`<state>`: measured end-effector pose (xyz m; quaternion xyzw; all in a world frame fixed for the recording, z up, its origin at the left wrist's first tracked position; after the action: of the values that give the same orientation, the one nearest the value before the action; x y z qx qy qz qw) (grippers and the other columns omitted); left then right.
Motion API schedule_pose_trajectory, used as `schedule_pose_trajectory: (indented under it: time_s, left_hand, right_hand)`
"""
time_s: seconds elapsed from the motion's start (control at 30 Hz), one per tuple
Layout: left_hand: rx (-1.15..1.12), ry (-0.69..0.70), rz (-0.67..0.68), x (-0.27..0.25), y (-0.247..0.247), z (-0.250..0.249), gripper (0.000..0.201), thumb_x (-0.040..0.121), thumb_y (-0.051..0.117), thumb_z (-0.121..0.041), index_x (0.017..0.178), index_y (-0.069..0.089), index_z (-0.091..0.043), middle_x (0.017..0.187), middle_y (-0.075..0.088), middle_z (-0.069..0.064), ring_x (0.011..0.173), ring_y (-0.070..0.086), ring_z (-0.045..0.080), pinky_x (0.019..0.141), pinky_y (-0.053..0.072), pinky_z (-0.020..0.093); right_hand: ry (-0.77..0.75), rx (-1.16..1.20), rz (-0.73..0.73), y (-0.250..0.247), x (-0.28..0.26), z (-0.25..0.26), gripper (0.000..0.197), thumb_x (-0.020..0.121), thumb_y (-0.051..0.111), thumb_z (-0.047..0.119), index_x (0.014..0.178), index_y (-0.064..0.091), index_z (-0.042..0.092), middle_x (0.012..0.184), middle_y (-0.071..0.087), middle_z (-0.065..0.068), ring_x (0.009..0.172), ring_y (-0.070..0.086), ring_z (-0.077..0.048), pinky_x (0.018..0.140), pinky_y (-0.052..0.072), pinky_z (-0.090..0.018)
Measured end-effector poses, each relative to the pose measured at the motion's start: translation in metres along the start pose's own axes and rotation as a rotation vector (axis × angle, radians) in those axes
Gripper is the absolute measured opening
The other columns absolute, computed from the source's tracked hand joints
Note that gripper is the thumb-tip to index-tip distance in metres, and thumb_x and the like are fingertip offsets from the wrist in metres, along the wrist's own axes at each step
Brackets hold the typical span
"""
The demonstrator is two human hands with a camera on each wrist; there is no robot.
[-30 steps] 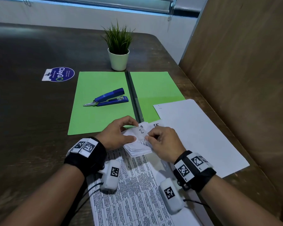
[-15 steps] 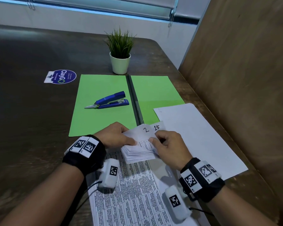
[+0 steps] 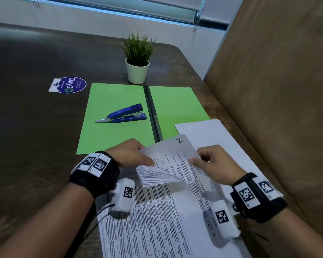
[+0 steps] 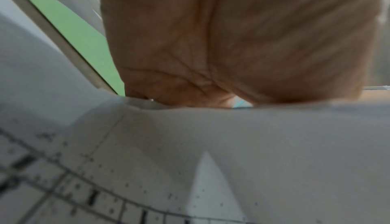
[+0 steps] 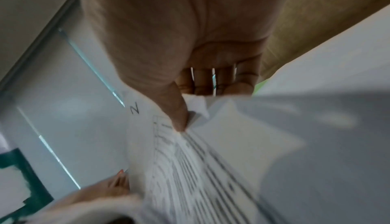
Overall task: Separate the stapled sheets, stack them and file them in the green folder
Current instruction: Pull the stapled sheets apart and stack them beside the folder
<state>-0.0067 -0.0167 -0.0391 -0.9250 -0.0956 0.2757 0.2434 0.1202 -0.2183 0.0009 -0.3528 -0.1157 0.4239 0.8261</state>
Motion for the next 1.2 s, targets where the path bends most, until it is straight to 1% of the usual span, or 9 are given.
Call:
schedule_pose_trajectory:
  time_s: [0.17, 0.33, 0.4, 0.5, 0.6, 0.8, 0.97, 1.07, 1.2]
  left_hand:
    - [-0.01, 0.003, -0.008, 0.0, 0.0, 0.001, 0.021, 0.076, 0.084, -0.033, 0.078, 0.076, -0.013, 0.081, 0.078, 0.004, 0.079, 0.073, 0.024, 0.08, 0.059, 0.041]
    - [0.022, 0.047, -0.005, 0.004, 0.0, 0.003, 0.069, 0.063, 0.074, -0.076, 0.078, 0.073, -0.008, 0.082, 0.075, 0.008, 0.079, 0.069, 0.03, 0.07, 0.047, 0.031]
    - [-0.041, 0.058, -0.003, 0.002, 0.004, 0.0, 0.092, 0.066, 0.049, -0.093, 0.109, 0.075, -0.017, 0.121, 0.071, 0.006, 0.113, 0.065, 0.028, 0.093, 0.046, 0.036]
    - [-0.186, 0.085, 0.015, -0.007, 0.011, -0.009, 0.065, 0.081, 0.045, -0.076, 0.132, 0.058, -0.037, 0.143, 0.049, -0.012, 0.128, 0.05, 0.015, 0.117, 0.032, 0.049]
    - [-0.114, 0.224, -0.048, -0.001, 0.008, -0.011, 0.029, 0.089, 0.07, -0.043, 0.114, 0.059, -0.054, 0.119, 0.071, -0.005, 0.102, 0.068, 0.014, 0.103, 0.051, 0.045]
    - [-0.153, 0.246, -0.202, 0.009, 0.006, -0.004, 0.02, 0.093, 0.066, -0.007, 0.098, 0.053, -0.022, 0.067, 0.068, -0.001, 0.054, 0.051, 0.015, 0.06, 0.043, 0.03]
    - [-0.154, 0.243, -0.203, 0.011, 0.006, -0.003, 0.017, 0.092, 0.066, -0.007, 0.093, 0.059, -0.022, 0.077, 0.072, 0.01, 0.056, 0.05, 0.016, 0.061, 0.044, 0.03]
    - [-0.135, 0.248, -0.205, 0.012, 0.007, -0.002, 0.018, 0.092, 0.066, -0.008, 0.094, 0.059, -0.024, 0.086, 0.073, 0.014, 0.057, 0.052, 0.016, 0.062, 0.046, 0.032]
    - [-0.118, 0.262, -0.214, 0.011, 0.005, -0.004, 0.023, 0.091, 0.066, -0.007, 0.094, 0.062, -0.029, 0.092, 0.075, 0.007, 0.065, 0.058, 0.022, 0.071, 0.052, 0.035]
  right_hand:
    - [0.043, -0.145, 0.225, -0.003, -0.008, -0.007, 0.042, 0.09, 0.071, 0.026, 0.063, 0.05, 0.002, 0.058, 0.041, -0.001, 0.055, 0.036, -0.011, 0.056, 0.033, -0.026]
    - [0.069, -0.107, -0.17, -0.103, -0.007, 0.006, 0.028, 0.086, 0.076, 0.013, 0.062, 0.062, 0.014, 0.058, 0.059, 0.007, 0.055, 0.05, -0.006, 0.058, 0.043, -0.024]
    - [0.11, -0.161, -0.289, -0.148, -0.013, 0.018, 0.014, 0.088, 0.074, 0.015, 0.074, 0.071, 0.015, 0.071, 0.07, 0.0, 0.064, 0.06, -0.012, 0.062, 0.048, -0.027]
    - [0.059, -0.346, -0.403, -0.198, -0.019, 0.043, 0.017, 0.095, 0.066, 0.023, 0.082, 0.073, 0.016, 0.074, 0.07, -0.001, 0.068, 0.062, -0.019, 0.063, 0.044, -0.026]
    - [0.0, -0.518, -0.452, -0.221, -0.019, 0.07, 0.022, 0.097, 0.061, 0.028, 0.088, 0.073, 0.012, 0.076, 0.068, -0.004, 0.071, 0.062, -0.023, 0.068, 0.044, -0.031]
    - [-0.075, -0.867, -0.37, -0.149, -0.017, 0.103, 0.03, 0.089, 0.06, 0.026, 0.061, 0.051, 0.021, 0.063, 0.055, -0.004, 0.061, 0.052, -0.031, 0.057, 0.045, -0.035]
    - [-0.133, -1.038, -0.134, -0.041, -0.009, 0.087, 0.012, 0.075, 0.061, 0.017, 0.067, 0.053, 0.017, 0.065, 0.056, -0.006, 0.063, 0.053, -0.031, 0.057, 0.032, -0.028]
    - [0.099, -0.977, 0.042, -0.004, 0.007, 0.044, 0.027, 0.084, 0.053, 0.016, 0.065, 0.035, 0.016, 0.066, 0.038, 0.0, 0.071, 0.049, -0.03, 0.064, 0.034, -0.029]
    - [0.222, -0.872, 0.007, -0.005, 0.032, 0.02, 0.01, 0.087, 0.055, 0.018, 0.084, 0.045, 0.016, 0.091, 0.059, -0.008, 0.085, 0.057, -0.031, 0.071, 0.042, -0.03]
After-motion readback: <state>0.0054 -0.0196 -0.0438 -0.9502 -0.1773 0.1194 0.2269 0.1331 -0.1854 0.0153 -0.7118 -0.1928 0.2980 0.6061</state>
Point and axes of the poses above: each hand's wrist, its own x-axis towards the middle knuckle, its own y-axis out of the palm, z = x × y, the point moved 8 cm from there along x, towards the middle knuckle
